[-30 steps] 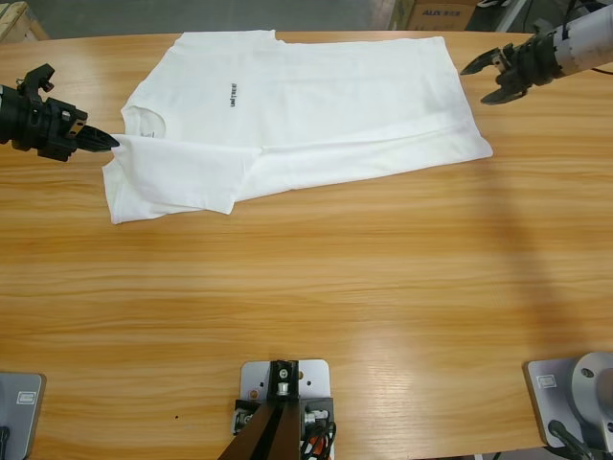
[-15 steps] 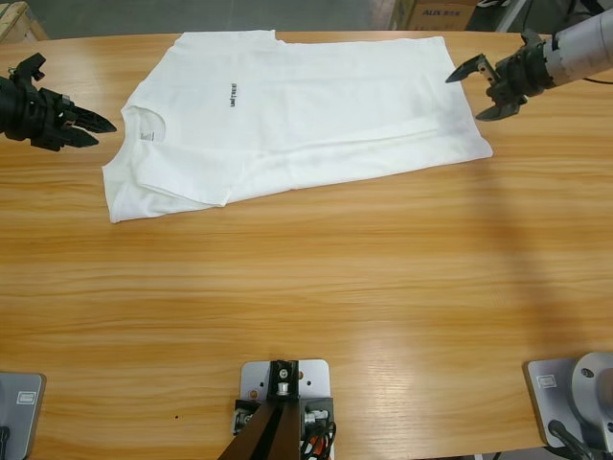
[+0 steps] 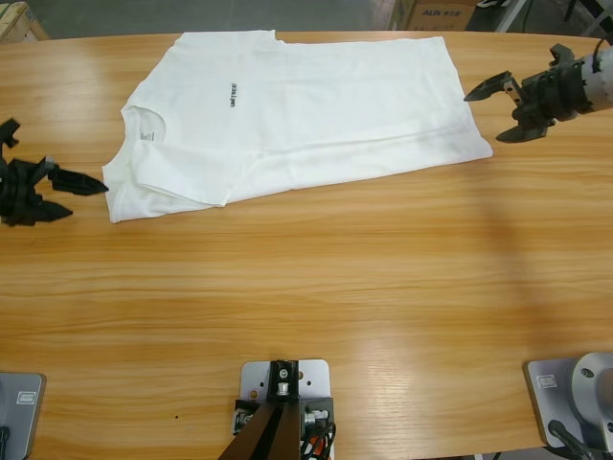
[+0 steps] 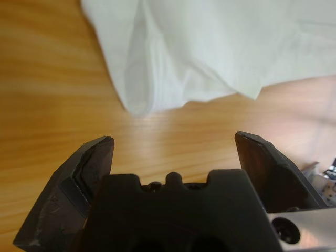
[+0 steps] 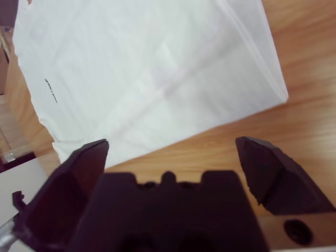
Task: Fold clothes
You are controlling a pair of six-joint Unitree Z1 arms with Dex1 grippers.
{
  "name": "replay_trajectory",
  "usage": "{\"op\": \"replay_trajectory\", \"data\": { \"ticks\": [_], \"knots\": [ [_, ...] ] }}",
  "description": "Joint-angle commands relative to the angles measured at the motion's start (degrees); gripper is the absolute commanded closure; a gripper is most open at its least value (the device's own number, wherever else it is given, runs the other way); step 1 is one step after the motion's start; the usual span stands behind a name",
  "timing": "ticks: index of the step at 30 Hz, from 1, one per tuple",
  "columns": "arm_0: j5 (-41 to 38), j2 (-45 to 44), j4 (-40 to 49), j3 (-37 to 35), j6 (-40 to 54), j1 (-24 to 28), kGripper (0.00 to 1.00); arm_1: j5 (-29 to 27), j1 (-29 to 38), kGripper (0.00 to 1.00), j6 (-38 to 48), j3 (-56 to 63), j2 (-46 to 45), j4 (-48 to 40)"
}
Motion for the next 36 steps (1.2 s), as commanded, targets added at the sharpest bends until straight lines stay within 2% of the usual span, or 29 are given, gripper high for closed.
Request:
{"op": "replay_trajectory", "data": {
  "ticks": [1,10,18,32,36],
  "knots": [
    [-0.4,0.7,-5.7,4.4,-5.1,0.1,0.117,1.6,-0.5,0.0,-0.9,5.8,-7.6,0.2],
    [-2.8,8.6,-13.1,6.2,-8.1,1.6,0.133,2.5,-1.6,0.0,-0.9,7.2,-10.9,1.0],
    [-2.8,13.6,-13.4,5.8,-7.9,4.6,0.138,2.4,-1.8,0.0,-0.9,7.2,-10.6,1.2],
    [-7.5,21.9,-17.7,4.6,-5.6,3.9,0.143,2.3,-2.4,0.0,-1.0,6.8,-10.2,1.3],
    [-7.7,22.1,-17.7,4.9,-5.1,3.8,0.191,2.2,-2.5,0.0,-1.0,6.8,-10.1,1.4]
  ]
}}
